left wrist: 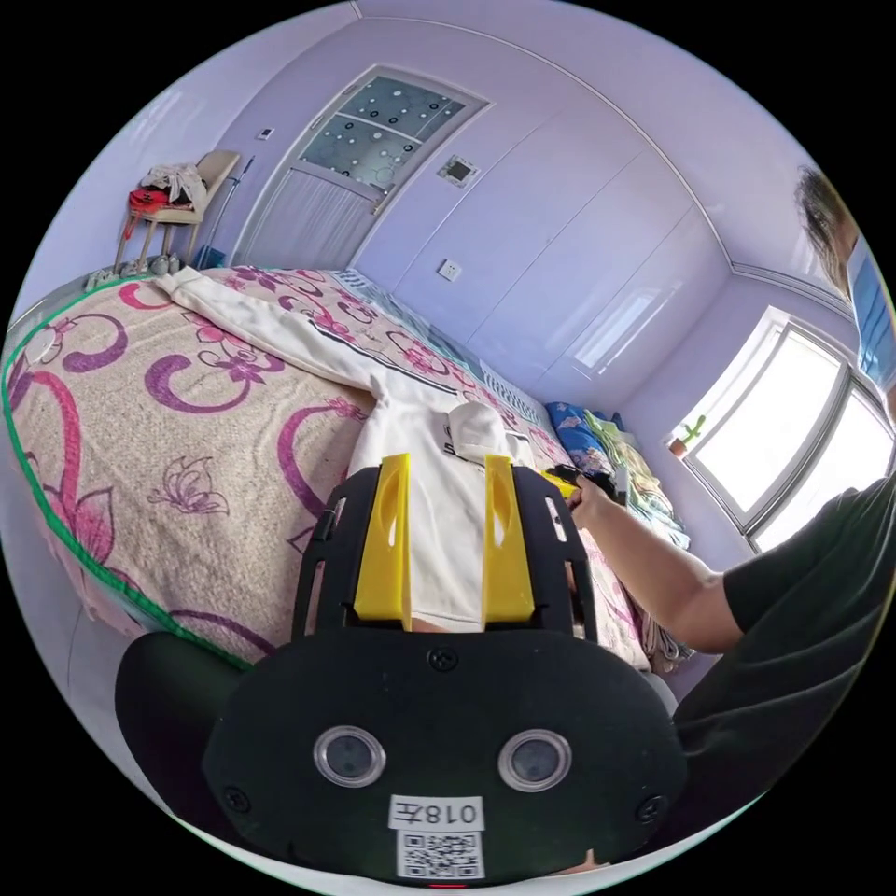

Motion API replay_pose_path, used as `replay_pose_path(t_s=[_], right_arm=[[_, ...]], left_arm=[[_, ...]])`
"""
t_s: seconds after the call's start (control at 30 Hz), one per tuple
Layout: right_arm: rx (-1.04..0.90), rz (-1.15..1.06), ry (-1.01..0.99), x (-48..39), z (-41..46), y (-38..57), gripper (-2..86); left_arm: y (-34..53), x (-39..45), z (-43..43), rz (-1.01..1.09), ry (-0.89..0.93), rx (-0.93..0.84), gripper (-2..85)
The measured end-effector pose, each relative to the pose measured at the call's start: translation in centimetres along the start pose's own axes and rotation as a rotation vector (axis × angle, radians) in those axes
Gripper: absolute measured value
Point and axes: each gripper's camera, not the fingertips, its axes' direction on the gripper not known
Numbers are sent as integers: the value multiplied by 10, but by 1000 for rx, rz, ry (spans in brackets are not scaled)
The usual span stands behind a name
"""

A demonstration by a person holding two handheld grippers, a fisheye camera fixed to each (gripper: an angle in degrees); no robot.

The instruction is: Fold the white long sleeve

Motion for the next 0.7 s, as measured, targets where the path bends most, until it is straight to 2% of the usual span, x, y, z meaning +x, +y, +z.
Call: replay_pose_path(t_s=[0.03,0.1,0.17,0.2,0.3,0.33,0.37,0.4,0.47,0.53,0.63,0.7], right_arm=[[38,-25,12,-4,-7,4,74],[161,-298,-38,-46,-22,19,46],[155,-480,-152,-86,-14,26,27],[79,-554,-268,-112,1,25,22],[-151,-611,-418,-166,55,23,12],[-183,-623,-397,-175,66,25,11],[-245,-624,-295,-189,90,27,8],[-257,-615,-185,-193,110,27,6],[-278,-549,-108,-187,133,23,5],[-297,-493,-168,-182,139,21,8],[-190,-456,-343,-185,107,30,18],[-148,-519,-397,-202,80,52,35]], left_arm=[[2,-4,-6,3,-19,8,112],[5,-10,-13,12,-51,7,116],[9,-15,-17,7,-71,4,116],[13,-18,-19,-6,-68,5,115],[19,-17,-22,-15,-67,9,113],[22,-16,-21,-15,-65,7,113],[22,-16,-20,-16,-64,5,113],[24,-17,-19,-22,-62,1,113],[24,-21,-17,-28,-58,-7,113],[23,-26,-16,-28,-55,-17,112],[23,-35,-20,-28,-60,-13,113],[23,-38,-24,-11,-96,-12,114]])
